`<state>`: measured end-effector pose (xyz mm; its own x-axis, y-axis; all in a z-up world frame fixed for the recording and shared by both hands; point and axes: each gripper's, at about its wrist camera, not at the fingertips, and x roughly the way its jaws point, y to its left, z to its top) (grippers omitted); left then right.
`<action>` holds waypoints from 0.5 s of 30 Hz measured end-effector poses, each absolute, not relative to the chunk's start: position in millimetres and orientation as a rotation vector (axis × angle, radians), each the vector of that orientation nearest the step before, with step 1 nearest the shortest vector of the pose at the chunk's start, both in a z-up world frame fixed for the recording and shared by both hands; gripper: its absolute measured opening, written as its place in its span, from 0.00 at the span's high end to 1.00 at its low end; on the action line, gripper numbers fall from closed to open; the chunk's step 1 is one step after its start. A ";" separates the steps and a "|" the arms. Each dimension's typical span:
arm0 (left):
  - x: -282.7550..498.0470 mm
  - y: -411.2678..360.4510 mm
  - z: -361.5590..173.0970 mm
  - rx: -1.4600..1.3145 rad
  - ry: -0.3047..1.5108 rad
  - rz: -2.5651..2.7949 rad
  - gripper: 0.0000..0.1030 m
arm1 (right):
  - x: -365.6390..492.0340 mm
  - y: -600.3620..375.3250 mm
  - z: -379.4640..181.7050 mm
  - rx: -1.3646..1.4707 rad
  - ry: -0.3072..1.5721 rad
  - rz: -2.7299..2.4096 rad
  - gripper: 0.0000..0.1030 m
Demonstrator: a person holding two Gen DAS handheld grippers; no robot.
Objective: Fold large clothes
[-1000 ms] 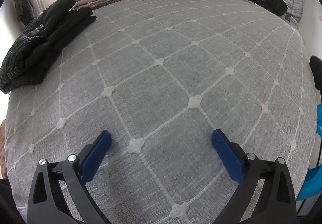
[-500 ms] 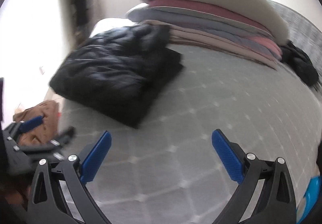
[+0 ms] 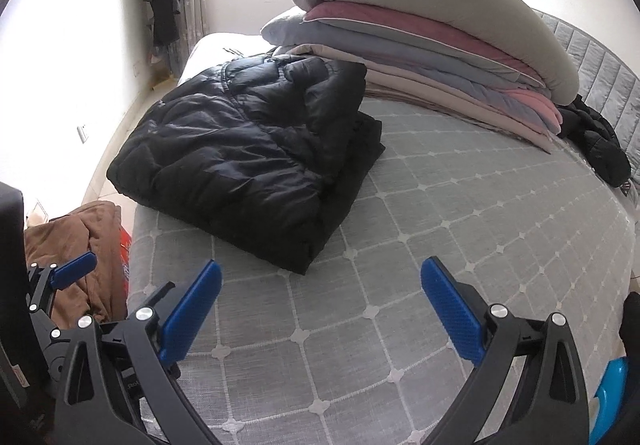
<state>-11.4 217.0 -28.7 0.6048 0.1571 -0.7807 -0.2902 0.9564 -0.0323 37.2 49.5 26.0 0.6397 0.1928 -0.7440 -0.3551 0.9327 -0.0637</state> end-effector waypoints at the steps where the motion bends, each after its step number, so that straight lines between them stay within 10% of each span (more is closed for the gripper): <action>1: -11.3 217.8 -28.9 -0.161 0.885 0.262 0.08 | 36.6 50.0 25.7 -0.213 0.821 0.318 0.07; 15: -12.1 218.0 -29.1 -0.159 0.886 0.262 0.08 | 33.9 51.4 23.3 -0.217 0.825 0.325 0.07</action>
